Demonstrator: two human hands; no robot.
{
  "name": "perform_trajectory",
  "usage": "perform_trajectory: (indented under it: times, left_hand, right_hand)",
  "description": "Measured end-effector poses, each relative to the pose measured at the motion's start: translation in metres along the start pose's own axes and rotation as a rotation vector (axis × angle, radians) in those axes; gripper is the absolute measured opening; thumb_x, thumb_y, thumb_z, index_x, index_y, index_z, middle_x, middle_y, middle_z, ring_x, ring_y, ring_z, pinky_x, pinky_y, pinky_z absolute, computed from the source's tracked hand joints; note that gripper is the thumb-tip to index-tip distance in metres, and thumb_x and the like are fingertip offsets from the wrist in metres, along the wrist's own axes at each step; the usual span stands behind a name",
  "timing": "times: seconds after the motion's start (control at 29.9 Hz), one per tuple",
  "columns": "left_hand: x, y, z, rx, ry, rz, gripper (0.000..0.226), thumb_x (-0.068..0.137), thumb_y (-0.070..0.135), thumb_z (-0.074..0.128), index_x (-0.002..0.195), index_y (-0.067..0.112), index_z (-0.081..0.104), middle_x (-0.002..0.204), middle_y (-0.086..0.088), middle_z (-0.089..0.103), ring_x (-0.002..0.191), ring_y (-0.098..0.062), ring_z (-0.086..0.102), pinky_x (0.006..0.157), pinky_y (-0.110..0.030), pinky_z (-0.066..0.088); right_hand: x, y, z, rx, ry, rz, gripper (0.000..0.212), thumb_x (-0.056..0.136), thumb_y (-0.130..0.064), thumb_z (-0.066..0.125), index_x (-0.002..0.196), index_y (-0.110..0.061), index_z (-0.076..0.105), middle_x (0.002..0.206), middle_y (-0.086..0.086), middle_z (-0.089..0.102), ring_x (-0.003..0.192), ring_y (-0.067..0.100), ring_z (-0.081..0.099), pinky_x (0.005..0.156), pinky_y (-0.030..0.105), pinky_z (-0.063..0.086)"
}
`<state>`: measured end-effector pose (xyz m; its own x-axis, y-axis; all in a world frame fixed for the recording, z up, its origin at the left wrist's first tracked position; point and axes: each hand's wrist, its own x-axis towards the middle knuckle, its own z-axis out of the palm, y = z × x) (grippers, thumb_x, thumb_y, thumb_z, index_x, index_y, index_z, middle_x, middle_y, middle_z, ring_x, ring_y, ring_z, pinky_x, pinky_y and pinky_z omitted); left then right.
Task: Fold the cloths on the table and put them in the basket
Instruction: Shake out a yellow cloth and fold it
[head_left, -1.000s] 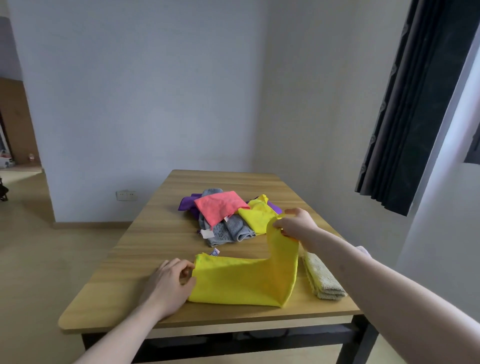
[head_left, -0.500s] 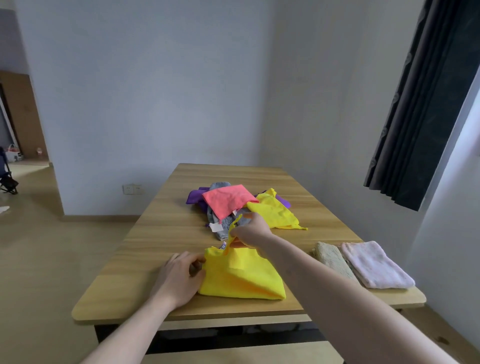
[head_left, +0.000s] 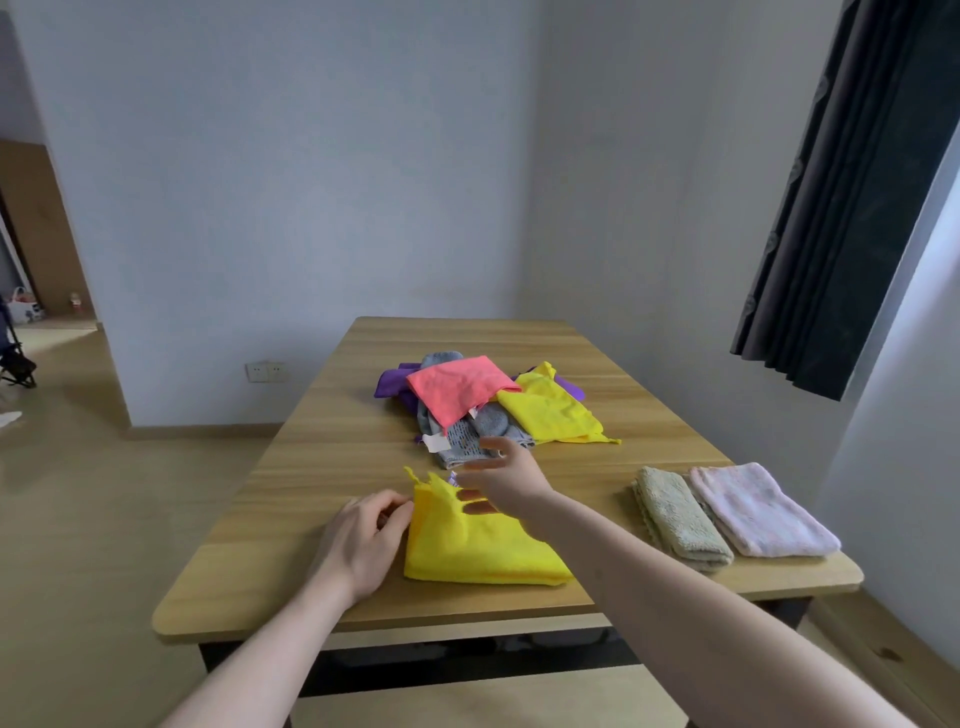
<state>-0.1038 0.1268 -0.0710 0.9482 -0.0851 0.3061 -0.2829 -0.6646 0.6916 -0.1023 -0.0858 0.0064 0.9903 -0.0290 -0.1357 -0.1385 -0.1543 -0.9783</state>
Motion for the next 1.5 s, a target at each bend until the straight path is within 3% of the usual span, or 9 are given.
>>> perform_trajectory:
  times: [0.13,0.3,0.43,0.6,0.8,1.04,1.14,1.24,1.5]
  left_hand:
    - [-0.001,0.006,0.000,-0.023,0.021,-0.035,0.038,0.073,0.066,0.056,0.095,0.037,0.066,0.088,0.018,0.067,0.090,-0.002,0.059,0.082,-0.033,0.052]
    - [-0.003,0.005,-0.001,0.044,-0.005,-0.035,0.036,0.072,0.055,0.073,0.101,0.038,0.060,0.091,0.020,0.065,0.092,0.001,0.057,0.082,-0.032,0.052]
    - [-0.005,0.007,0.000,0.074,-0.001,-0.036,0.039,0.074,0.054,0.077,0.105,0.038,0.059,0.094,0.020,0.064,0.091,0.003,0.056,0.079,-0.029,0.050]
    - [-0.005,0.008,-0.001,0.081,0.003,-0.043,0.040,0.074,0.053,0.078,0.105,0.037,0.060,0.094,0.020,0.064,0.091,0.005,0.055,0.078,-0.027,0.049]
    - [-0.005,0.009,-0.001,0.094,0.007,-0.033,0.040,0.073,0.055,0.078,0.104,0.038,0.060,0.093,0.020,0.064,0.089,0.007,0.055,0.071,-0.022,0.044]
    - [-0.006,0.009,-0.002,0.119,0.004,-0.029,0.040,0.072,0.055,0.078,0.104,0.040,0.059,0.092,0.021,0.064,0.091,0.005,0.054,0.078,-0.027,0.049]
    - [-0.005,0.009,-0.002,0.125,-0.006,-0.028,0.038,0.073,0.055,0.076,0.105,0.040,0.060,0.092,0.023,0.064,0.093,0.004,0.055,0.080,-0.028,0.050]
    - [-0.003,0.007,-0.002,0.139,-0.025,-0.028,0.039,0.072,0.058,0.072,0.105,0.040,0.061,0.092,0.024,0.065,0.095,-0.001,0.057,0.083,-0.031,0.051]
    - [-0.001,0.004,-0.003,0.114,-0.036,-0.035,0.028,0.076,0.052,0.070,0.100,0.041,0.061,0.088,0.026,0.066,0.092,-0.002,0.060,0.082,-0.032,0.054]
  right_hand:
    - [-0.010,0.016,-0.042,-0.362,0.281,-0.122,0.055,0.082,-0.010,0.071,0.133,-0.023,0.055,0.122,-0.003,0.067,0.089,0.017,0.068,0.066,0.035,0.061]
    - [-0.019,0.029,-0.080,-0.748,0.287,0.021,0.069,0.084,-0.027,0.072,0.145,-0.017,0.042,0.130,0.004,0.058,0.111,0.021,0.060,0.083,0.032,0.051]
    - [-0.026,0.029,-0.082,-0.590,0.186,0.233,0.078,0.086,-0.036,0.075,0.150,-0.015,0.036,0.127,0.006,0.054,0.084,0.017,0.067,0.059,0.029,0.057]
    - [-0.024,0.026,-0.074,-0.462,0.093,0.345,0.065,0.081,-0.030,0.082,0.133,-0.010,0.048,0.105,0.009,0.062,0.073,0.020,0.062,0.055,0.026,0.053]
    - [-0.019,0.012,-0.072,-0.383,0.125,0.284,0.028,0.083,-0.023,0.077,0.100,-0.012,0.059,0.087,0.005,0.057,0.072,0.018,0.054,0.055,0.024,0.046]
    - [-0.016,-0.011,-0.050,-0.345,0.107,0.155,0.015,0.083,-0.015,0.074,0.086,-0.014,0.060,0.074,0.004,0.054,0.054,0.017,0.050,0.045,0.019,0.045]
    - [-0.013,-0.019,-0.033,-0.303,0.076,0.132,0.012,0.083,-0.010,0.073,0.081,-0.011,0.061,0.073,0.006,0.057,0.047,0.014,0.055,0.049,0.021,0.052]
    - [-0.010,-0.022,-0.014,-0.281,0.060,0.131,0.013,0.083,-0.009,0.073,0.094,-0.004,0.071,0.077,0.006,0.062,0.047,0.012,0.062,0.056,0.025,0.058]
    - [-0.009,-0.016,0.028,-0.303,0.004,0.141,0.019,0.081,-0.011,0.077,0.097,-0.002,0.073,0.093,0.013,0.070,0.066,0.021,0.073,0.064,0.034,0.064]
